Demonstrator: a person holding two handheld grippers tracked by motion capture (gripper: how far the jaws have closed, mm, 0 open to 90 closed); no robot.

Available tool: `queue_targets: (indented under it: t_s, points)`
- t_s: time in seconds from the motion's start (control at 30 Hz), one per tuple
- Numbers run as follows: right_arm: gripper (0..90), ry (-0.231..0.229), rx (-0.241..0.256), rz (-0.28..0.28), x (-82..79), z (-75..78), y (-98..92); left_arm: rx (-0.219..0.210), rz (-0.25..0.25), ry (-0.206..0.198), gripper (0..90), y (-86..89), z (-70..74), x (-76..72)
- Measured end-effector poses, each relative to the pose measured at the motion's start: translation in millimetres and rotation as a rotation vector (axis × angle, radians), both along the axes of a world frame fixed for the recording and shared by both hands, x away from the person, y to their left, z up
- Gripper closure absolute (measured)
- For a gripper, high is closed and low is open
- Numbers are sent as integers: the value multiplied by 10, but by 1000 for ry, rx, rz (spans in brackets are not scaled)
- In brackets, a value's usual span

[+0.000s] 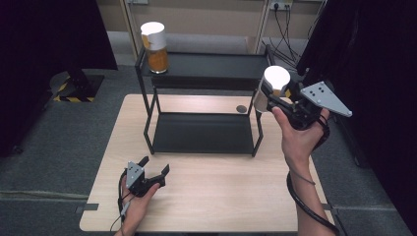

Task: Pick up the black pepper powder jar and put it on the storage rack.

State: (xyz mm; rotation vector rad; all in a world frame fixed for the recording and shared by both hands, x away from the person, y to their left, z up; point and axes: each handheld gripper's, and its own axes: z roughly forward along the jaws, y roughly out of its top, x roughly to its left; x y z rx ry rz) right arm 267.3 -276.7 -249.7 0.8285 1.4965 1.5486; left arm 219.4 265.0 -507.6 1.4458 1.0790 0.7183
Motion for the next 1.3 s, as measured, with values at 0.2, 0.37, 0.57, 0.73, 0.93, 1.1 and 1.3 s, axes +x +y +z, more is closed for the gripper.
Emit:
queue_targets:
  t_s: [0.2,0.37,0.57,0.73,0.93,1.1,1.3]
  points:
    - [310,-3,-6,-3,40,63,25,-1,0,1,100,1,0,0]
    - [310,-8,-6,-7,76,133,36,-1,0,-1,100,-1,-2,-1]
    - [310,-13,-6,-12,116,225,55,1,0,-2,101,-3,-3,-1]
    - [310,-10,-6,-14,157,276,66,0,-1,-1,101,-3,-1,1]
    - [310,-9,-3,-19,216,336,86,-2,-1,-1,101,-1,-3,0]
    - [310,-6,-3,-25,263,383,105,-3,-2,0,101,2,-2,2]
    - [310,6,-3,-33,343,430,129,-2,-2,0,100,0,-2,2]
